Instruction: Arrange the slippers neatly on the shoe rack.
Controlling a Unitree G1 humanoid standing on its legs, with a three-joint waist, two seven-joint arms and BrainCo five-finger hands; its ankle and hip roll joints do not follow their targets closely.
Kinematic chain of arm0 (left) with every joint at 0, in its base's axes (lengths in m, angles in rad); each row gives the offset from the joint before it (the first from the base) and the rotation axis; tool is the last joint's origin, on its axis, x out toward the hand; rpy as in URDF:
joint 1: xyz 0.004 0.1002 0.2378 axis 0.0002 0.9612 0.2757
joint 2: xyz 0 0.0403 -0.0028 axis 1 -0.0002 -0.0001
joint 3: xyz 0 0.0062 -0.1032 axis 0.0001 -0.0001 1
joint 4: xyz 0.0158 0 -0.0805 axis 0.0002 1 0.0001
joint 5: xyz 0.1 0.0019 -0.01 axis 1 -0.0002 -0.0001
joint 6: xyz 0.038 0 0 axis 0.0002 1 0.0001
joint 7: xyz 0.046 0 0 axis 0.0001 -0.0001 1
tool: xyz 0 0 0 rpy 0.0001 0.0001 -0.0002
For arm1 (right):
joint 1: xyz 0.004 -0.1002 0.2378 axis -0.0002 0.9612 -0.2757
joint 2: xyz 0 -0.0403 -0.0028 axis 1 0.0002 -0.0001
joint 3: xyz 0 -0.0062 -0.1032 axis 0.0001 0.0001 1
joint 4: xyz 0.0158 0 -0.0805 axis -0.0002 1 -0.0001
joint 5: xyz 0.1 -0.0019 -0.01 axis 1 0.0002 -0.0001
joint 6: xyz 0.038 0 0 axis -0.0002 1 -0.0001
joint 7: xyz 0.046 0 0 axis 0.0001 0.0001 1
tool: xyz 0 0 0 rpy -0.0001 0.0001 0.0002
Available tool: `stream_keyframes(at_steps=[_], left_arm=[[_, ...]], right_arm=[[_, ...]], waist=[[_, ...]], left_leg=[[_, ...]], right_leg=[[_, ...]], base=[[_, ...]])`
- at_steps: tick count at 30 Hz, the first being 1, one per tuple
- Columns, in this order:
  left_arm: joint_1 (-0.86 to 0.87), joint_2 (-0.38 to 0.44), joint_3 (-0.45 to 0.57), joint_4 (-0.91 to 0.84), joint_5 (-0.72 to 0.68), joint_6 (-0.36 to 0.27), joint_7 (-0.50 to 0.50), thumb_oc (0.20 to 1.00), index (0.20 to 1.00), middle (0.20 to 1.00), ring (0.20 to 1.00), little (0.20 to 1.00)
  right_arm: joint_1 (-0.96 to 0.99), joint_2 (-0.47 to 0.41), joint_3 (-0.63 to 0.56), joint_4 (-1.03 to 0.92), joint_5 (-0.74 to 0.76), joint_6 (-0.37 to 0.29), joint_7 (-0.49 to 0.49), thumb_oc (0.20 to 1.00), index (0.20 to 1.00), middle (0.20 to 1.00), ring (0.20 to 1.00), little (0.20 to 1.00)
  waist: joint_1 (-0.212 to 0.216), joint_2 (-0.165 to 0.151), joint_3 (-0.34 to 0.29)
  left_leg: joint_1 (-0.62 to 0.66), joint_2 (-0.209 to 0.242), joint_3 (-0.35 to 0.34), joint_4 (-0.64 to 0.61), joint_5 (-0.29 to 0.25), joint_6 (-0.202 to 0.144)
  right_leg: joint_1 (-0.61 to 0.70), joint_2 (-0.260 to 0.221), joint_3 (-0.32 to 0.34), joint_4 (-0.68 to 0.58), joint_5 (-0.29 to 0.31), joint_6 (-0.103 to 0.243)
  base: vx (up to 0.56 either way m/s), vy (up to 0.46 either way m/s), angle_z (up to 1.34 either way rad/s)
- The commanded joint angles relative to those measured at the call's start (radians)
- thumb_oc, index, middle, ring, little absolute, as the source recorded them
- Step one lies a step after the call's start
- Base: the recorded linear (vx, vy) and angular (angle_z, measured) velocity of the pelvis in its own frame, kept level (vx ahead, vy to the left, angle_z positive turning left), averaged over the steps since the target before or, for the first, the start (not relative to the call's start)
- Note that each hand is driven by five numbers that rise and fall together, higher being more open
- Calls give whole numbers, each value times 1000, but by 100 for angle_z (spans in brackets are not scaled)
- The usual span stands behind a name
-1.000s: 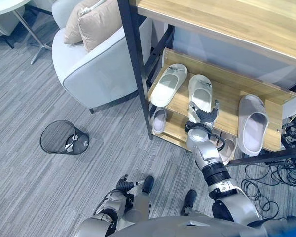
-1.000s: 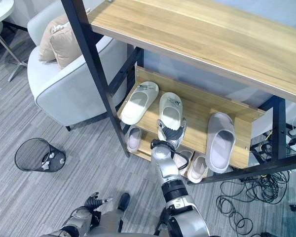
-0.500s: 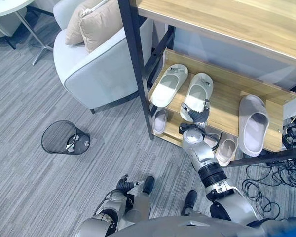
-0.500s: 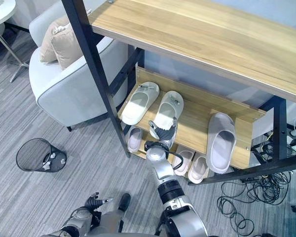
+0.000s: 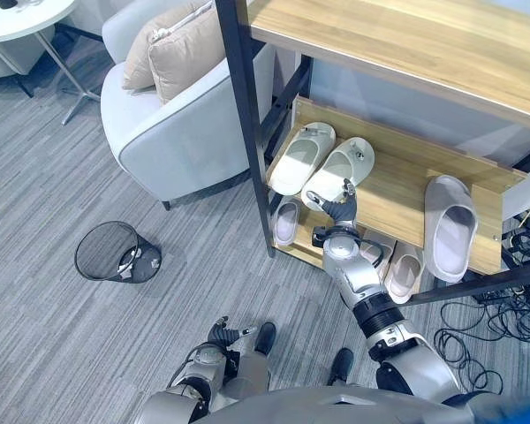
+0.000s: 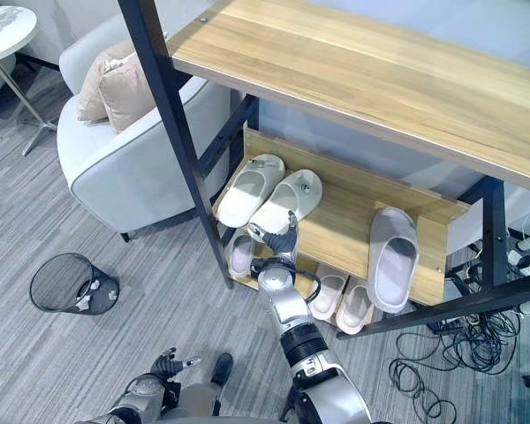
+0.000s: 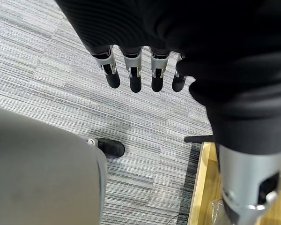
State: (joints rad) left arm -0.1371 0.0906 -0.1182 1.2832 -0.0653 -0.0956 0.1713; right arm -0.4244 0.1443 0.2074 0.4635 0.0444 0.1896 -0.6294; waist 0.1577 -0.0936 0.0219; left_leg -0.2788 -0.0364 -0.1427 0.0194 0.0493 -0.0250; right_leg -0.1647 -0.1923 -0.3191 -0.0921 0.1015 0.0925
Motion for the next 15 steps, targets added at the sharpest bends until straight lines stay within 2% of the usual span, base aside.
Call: stream_keyframes(at_steps=[1, 4, 6, 10, 13, 15], left_arm=[[30, -83, -47, 141, 15, -1, -6, 1000, 1000, 1000, 1000, 1000], [37, -81, -41, 139, 12, -2, -4, 1000, 1000, 1000, 1000, 1000], [39, -81, -37, 139, 6, -9, 0, 1000, 1000, 1000, 1000, 1000], [52, -92, -38, 135, -11, -17, -4, 1000, 1000, 1000, 1000, 1000], [61, -97, -39, 132, -16, -19, -3, 1000, 1000, 1000, 1000, 1000], [62, -95, -34, 128, -16, -16, 0, 1000, 1000, 1000, 1000, 1000]], right_arm=[[4, 27, -2, -24, -25, -26, 41, 1000, 1000, 1000, 1000, 1000], [31, 9, 3, -55, -56, -31, 53, 1000, 1000, 1000, 1000, 1000], [62, -15, 5, -107, -95, -70, 52, 1000, 1000, 1000, 1000, 1000], [134, -65, -23, -211, -168, -158, -28, 1000, 1000, 1000, 1000, 1000], [176, -78, -23, -260, -179, -170, -57, 1000, 1000, 1000, 1000, 1000], [210, -75, 2, -302, -150, -162, 17, 1000, 1000, 1000, 1000, 1000]], waist=[[27, -20, 23], [23, -20, 19], [16, -19, 17], [0, -12, 5], [-10, -6, 0], [-16, -3, -2]], left_leg=[[63, 18, 37, -107, 41, 41], [66, 20, 38, -107, 39, 40], [69, 22, 42, -107, 38, 40], [79, 24, 50, -107, 35, 41], [82, 26, 56, -107, 34, 41], [87, 27, 63, -107, 32, 41]], right_leg=[[118, -68, -15, 5, -59, 106], [119, -67, -14, 5, -60, 105], [120, -66, -9, 5, -58, 104], [124, -66, -1, 5, -59, 102], [123, -66, 7, 5, -59, 100], [122, -65, 14, 5, -58, 99]], base=[[0, 0, 0], [0, 0, 0], [0, 0, 0], [11, 5, -5], [5, 7, -5], [-21, -16, -8]])
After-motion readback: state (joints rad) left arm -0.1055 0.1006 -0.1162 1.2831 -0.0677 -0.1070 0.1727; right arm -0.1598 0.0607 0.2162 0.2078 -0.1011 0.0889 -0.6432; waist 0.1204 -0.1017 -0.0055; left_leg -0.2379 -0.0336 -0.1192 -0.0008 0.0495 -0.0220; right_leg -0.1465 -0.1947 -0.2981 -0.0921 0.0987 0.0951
